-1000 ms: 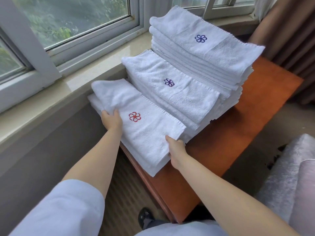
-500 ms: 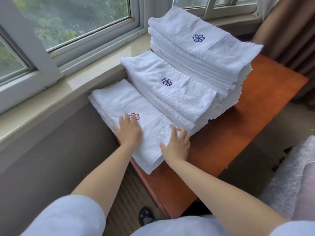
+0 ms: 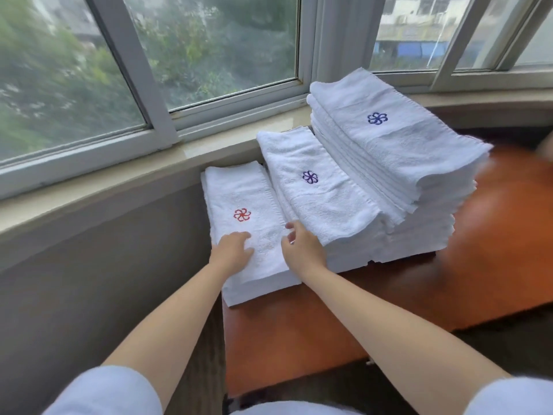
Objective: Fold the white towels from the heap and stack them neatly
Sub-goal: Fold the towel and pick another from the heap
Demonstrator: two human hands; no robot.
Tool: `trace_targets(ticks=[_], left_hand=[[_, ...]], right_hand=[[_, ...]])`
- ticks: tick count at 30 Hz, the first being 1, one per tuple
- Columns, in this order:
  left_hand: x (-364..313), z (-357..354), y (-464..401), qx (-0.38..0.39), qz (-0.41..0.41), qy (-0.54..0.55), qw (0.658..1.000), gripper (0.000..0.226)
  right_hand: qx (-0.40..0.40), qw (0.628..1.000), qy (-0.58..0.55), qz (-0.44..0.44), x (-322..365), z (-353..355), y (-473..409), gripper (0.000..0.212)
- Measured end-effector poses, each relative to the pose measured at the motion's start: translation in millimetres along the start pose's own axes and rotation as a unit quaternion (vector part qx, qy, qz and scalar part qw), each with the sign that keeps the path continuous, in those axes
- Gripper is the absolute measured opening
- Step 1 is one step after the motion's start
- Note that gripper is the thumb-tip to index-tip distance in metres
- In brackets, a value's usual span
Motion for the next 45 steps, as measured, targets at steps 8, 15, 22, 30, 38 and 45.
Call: trace_targets(ticks=[8,15,22,30,38,45], left_hand=[[-56.1,42.7,18.4,0.019,0.039,0.26,0.965,0.016],[-149.4,54.9,3.5,0.105,-0.014,0.381,0.918,0.014],[-225.4,4.1,-10.4,0.241,0.091,0.505,0.824,0.01],[-304.6,-63.9,8.9,0.386,0.144,0.549,0.727,0.06],[-322.2,-64.7,0.1,0.325,0.134,0.482,0.803,0.053],[-334.9,-26.8,2.0,0.34,0.064,0.615,0.708,0.018]], right_hand=[[-0.124,0.992,0.017,0.027,-2.5,106.1,-25.4,0.018],[-0.247,0.968,0.027,-0.037,-47.1,181.4,-26.8,0.014],[-0.389,0.814,-0.311,-0.298,-154.3,171.7,8.3,0.02],[-0.4,0.789,-0.303,-0.354,-231.3,205.0,33.2,0.032],[-0.451,0.729,-0.394,-0.331,-248.4,249.5,-6.4,0.043],[-0.544,0.73,-0.272,-0.312,-221.4,252.6,22.3,0.034]])
Point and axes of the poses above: each hand's wrist, its own y-axis away from the middle knuckle, its own z-axis out of the back of the hand, x = y × z, the point moved 9 cm from there along -y, towards the middle knuckle, and after that the axes turned 11 degrees about z, right-handed, at the moved point
